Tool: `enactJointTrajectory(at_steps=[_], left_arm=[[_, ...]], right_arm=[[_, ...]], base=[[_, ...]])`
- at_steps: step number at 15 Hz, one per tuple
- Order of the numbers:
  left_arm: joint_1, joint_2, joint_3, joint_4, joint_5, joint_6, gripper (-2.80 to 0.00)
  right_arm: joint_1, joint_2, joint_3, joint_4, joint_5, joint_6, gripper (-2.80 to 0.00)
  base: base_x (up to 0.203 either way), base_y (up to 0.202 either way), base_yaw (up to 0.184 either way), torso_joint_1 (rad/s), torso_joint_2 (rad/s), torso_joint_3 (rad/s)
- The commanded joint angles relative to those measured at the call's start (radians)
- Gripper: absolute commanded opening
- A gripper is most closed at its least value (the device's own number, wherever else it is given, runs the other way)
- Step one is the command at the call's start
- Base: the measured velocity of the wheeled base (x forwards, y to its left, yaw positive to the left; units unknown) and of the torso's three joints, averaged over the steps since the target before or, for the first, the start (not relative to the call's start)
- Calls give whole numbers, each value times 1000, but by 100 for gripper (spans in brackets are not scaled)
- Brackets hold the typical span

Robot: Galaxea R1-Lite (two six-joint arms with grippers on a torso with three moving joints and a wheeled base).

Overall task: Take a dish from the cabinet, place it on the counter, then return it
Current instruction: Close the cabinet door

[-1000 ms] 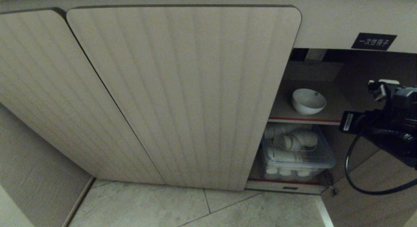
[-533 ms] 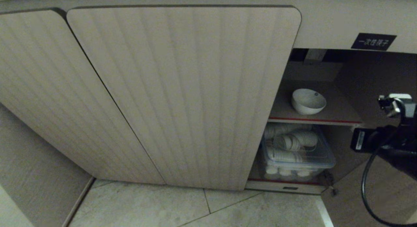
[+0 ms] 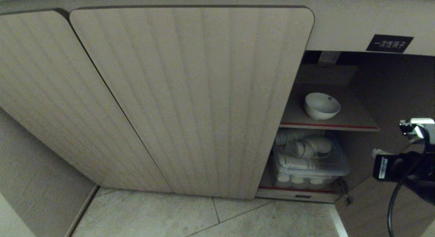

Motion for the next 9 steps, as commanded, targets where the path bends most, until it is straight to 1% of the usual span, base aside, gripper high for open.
enactJointTrajectory(at_steps=[1, 3, 5, 7, 9], left_arm=[[0, 0, 0, 0, 0, -1, -280], [0, 0, 0, 0, 1, -1, -280], [0, 0, 0, 0, 0, -1, -280], [0, 0, 0, 0, 1, -1, -280], [0, 0, -1, 0, 1, -1, -280]], right_arm=[[1, -13, 30, 0, 0, 1, -280], [-2, -30, 58, 10, 2, 1, -280], [-14, -44, 97, 7, 22, -4, -280], [-42, -79, 161, 1, 42, -18, -280], [-62, -101, 196, -1, 62, -29, -280]], base=[[0, 0, 0, 0, 0, 0], [0, 0, 0, 0, 0, 0], [0, 0, 0, 0, 0, 0], [0, 0, 0, 0, 0, 0], [0, 0, 0, 0, 0, 0]])
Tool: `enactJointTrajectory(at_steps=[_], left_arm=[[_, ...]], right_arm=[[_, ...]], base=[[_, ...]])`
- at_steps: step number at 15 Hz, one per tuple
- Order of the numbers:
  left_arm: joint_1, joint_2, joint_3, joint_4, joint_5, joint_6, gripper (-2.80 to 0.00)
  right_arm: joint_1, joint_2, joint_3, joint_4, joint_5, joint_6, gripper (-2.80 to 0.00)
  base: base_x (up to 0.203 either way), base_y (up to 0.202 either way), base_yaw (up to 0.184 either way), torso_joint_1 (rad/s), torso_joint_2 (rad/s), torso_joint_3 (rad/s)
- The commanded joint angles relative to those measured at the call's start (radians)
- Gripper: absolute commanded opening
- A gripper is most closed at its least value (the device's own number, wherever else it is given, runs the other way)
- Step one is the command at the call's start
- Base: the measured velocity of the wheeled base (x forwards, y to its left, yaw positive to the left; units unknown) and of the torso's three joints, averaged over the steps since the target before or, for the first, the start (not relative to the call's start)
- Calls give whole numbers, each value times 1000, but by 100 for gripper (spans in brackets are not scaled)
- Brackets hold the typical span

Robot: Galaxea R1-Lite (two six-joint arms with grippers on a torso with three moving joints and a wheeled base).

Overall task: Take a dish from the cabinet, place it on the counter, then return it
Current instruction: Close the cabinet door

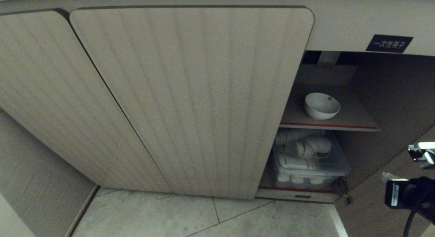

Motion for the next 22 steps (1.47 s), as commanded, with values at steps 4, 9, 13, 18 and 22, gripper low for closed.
enactJointTrajectory(at_steps=[4, 9, 13, 18, 22], left_arm=[[0, 0, 0, -1, 1, -1, -280], [0, 0, 0, -1, -1, -1, -280], [0, 0, 0, -1, -1, -1, -280], [0, 0, 0, -1, -1, -1, -280], [0, 0, -1, -1, -1, -1, -280]], right_arm=[[-58, -149, 200, -16, 78, -73, -280], [-85, -274, 200, 95, 75, -88, -280], [-76, -496, 200, 280, 72, -95, -280], [-66, -866, 200, 538, 89, -110, -280], [-65, -1112, 199, 658, 180, -110, -280]], base=[[0, 0, 0, 0, 0, 0], [0, 0, 0, 0, 0, 0], [0, 0, 0, 0, 0, 0], [0, 0, 0, 0, 0, 0], [0, 0, 0, 0, 0, 0]])
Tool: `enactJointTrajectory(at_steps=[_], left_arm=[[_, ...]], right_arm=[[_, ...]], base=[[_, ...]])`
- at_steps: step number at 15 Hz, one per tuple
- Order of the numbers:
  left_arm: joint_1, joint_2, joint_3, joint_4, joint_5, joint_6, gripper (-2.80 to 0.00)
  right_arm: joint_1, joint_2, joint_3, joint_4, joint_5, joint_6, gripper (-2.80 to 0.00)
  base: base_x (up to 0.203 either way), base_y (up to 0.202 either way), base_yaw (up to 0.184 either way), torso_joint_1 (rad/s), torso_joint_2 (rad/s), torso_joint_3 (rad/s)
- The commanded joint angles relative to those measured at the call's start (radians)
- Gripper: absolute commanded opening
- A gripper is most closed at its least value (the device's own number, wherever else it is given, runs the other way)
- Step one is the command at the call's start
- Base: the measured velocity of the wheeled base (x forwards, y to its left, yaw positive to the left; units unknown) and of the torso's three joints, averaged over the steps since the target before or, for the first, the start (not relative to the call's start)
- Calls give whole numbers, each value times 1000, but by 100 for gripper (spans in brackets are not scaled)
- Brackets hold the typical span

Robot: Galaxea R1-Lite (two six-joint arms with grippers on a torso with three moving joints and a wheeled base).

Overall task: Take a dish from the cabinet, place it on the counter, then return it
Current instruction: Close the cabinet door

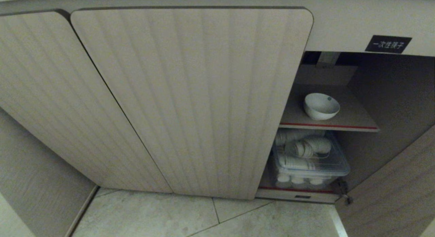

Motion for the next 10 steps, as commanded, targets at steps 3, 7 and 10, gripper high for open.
enactJointTrajectory(at_steps=[3, 7, 10], left_arm=[[0, 0, 0, 0, 0, -1, -280], [0, 0, 0, 0, 0, -1, -280], [0, 0, -2, 0, 0, -1, -280]], right_arm=[[-2, -243, 0, 52, 42, 3, -280], [-7, -354, 0, 52, 43, -5, -280], [-7, -354, 0, 56, 43, -6, -280]], base=[[0, 0, 0, 0, 0, 0], [0, 0, 0, 0, 0, 0], [0, 0, 0, 0, 0, 0]])
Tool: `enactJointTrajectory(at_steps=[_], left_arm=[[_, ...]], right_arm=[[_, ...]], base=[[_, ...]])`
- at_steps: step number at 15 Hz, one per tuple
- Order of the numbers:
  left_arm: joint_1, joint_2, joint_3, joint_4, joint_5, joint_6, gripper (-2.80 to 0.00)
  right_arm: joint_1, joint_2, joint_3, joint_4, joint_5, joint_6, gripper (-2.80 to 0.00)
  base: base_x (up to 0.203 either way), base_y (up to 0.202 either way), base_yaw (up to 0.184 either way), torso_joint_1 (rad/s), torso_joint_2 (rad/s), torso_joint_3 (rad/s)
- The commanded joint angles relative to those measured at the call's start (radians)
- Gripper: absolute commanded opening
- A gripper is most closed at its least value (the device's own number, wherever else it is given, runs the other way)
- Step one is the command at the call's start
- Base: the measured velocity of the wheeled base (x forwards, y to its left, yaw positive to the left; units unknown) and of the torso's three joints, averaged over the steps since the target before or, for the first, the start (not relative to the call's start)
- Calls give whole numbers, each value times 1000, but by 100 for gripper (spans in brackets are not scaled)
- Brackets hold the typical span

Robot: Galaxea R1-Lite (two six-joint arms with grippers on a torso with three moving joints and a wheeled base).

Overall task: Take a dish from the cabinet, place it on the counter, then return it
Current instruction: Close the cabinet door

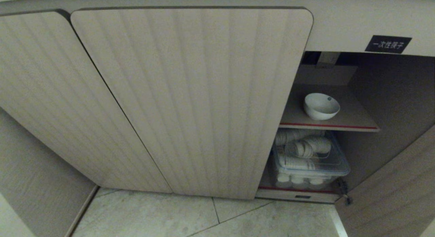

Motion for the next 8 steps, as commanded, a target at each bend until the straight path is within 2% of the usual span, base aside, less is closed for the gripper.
enactJointTrajectory(at_steps=[1, 8], left_arm=[[0, 0, -1, 0, 0, -1, -280], [0, 0, 0, 0, 1, -1, -280]], right_arm=[[0, -14, 0, 1, 1, 1, -280], [0, -14, 0, 1, 1, 6, -280]], base=[[0, 0, 0, 0, 0, 0], [0, 0, 0, 0, 0, 0]])
